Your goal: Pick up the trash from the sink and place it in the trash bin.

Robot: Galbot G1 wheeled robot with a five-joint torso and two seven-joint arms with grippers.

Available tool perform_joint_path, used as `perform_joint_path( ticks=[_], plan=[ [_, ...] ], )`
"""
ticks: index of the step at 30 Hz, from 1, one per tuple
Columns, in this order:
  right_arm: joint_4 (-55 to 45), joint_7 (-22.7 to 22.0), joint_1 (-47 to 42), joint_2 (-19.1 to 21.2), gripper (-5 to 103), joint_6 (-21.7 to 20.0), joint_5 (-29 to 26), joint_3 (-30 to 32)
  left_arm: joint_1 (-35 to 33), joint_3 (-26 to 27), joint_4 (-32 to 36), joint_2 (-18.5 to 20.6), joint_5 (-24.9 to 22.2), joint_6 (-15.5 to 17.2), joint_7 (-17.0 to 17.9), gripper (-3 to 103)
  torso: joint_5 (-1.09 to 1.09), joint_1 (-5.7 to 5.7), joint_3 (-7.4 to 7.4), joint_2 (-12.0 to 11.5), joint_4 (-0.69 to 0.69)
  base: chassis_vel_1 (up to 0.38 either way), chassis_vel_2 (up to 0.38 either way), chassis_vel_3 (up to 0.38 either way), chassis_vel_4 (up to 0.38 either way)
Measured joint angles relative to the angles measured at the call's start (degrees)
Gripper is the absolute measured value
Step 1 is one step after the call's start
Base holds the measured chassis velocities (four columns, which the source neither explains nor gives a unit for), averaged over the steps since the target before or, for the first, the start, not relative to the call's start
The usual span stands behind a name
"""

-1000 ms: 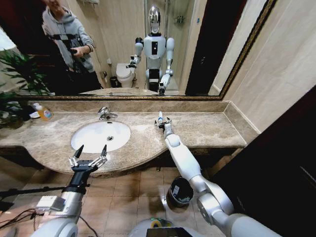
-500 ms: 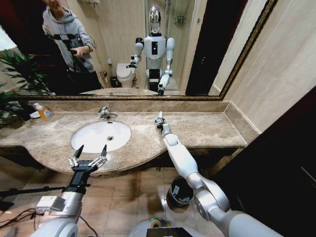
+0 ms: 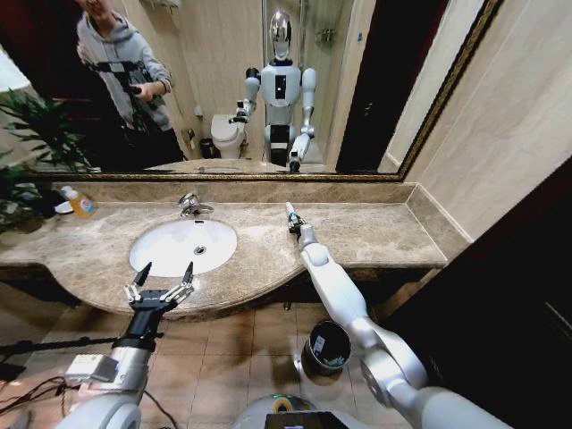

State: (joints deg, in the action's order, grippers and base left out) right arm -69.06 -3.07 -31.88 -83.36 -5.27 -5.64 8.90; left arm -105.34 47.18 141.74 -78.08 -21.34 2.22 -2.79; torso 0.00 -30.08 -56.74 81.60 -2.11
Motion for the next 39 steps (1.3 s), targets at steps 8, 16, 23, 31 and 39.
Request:
perform_joint_path(
  ticks=[8, 16, 23, 31, 39],
  plan=[
    [-18.07, 1.46, -9.55, 7.89, 27, -0.13, -0.77, 0.88, 0.00, 0.00, 0.00, 0.00, 0.00, 0.00, 0.01, 100, 0.00, 0.00, 0.00, 0.00, -0.01, 0.000, 0.000, 0.000, 0.000],
    [-34.03, 2.03, -27.34, 13.59, 27, -2.03, -2.97, 7.92, 0.00, -0.01, 0.00, 0.00, 0.00, 0.00, -0.02, 100, 0.02, 0.01, 0.01, 0.00, 0.01, 0.000, 0.000, 0.000, 0.000],
    [-47.31, 1.90, -46.94, 13.59, 27, 0.34, 0.79, 14.13, 0.00, -0.01, 0.00, 0.00, 0.00, 0.00, 0.00, 100, 0.01, 0.01, 0.01, 0.01, 0.01, 0.000, 0.000, 0.000, 0.000],
    [-52.36, 2.45, -60.80, 9.60, 27, 5.85, 8.26, 13.22, 0.00, 0.00, 0.00, 0.00, 0.00, 0.00, 0.00, 100, 0.00, 0.02, 0.01, 0.01, 0.02, 0.000, 0.000, 0.000, 0.000],
    [-49.21, 2.39, -70.27, 5.38, 27, 11.58, 9.99, 14.45, 0.00, 0.00, 0.00, 0.00, 0.00, 0.00, 0.00, 100, 0.00, 0.00, 0.00, 0.01, 0.01, 0.000, 0.000, 0.000, 0.000]
  ],
)
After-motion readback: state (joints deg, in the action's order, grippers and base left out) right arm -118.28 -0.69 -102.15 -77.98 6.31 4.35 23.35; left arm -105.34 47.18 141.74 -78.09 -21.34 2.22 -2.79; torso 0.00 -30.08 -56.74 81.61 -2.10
